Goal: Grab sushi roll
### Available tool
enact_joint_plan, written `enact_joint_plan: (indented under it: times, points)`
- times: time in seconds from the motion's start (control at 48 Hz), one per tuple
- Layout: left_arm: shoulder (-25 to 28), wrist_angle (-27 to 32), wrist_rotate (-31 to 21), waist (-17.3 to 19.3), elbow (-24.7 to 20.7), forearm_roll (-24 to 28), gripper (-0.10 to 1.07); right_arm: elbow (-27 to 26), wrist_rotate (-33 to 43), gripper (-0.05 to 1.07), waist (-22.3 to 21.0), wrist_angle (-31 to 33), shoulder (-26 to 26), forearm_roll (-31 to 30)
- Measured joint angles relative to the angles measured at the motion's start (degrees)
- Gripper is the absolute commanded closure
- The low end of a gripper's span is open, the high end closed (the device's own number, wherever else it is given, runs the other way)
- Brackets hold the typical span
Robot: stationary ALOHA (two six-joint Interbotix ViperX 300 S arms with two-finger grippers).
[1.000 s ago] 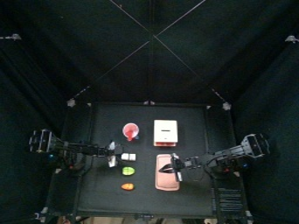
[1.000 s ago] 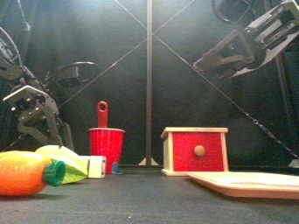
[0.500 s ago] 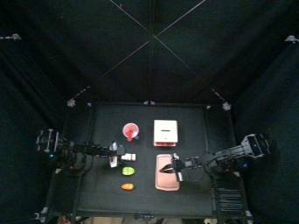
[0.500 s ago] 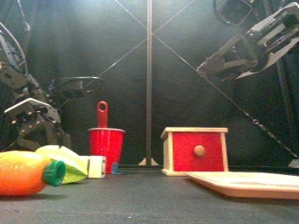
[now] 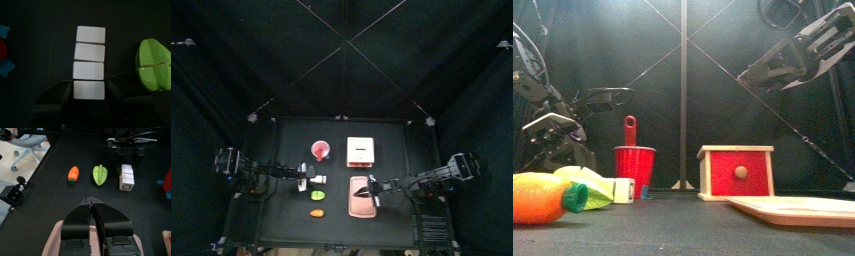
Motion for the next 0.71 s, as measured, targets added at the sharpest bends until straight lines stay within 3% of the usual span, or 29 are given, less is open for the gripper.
enact_joint_plan:
  times: [0.229, 0.438, 0.708]
  points:
    - [-5.0, 0.5, -0.2, 0.0, 0.0, 0.0, 0.51, 0.0, 0.0, 1.01, -0.1, 0.0, -1.2, 0.1]
    - [-9.8, 0.6, -0.5, -0.9, 0.5, -1.7, 0.51, 0.1, 0.0, 1.01, -0.7, 0.0, -4.3, 0.3]
    - [-10.5, 0.6, -0.3, -1.7, 0.5, -2.1, 0.51, 0.8, 0.0, 1.01, -0.9, -1.8, -4.5, 1.8]
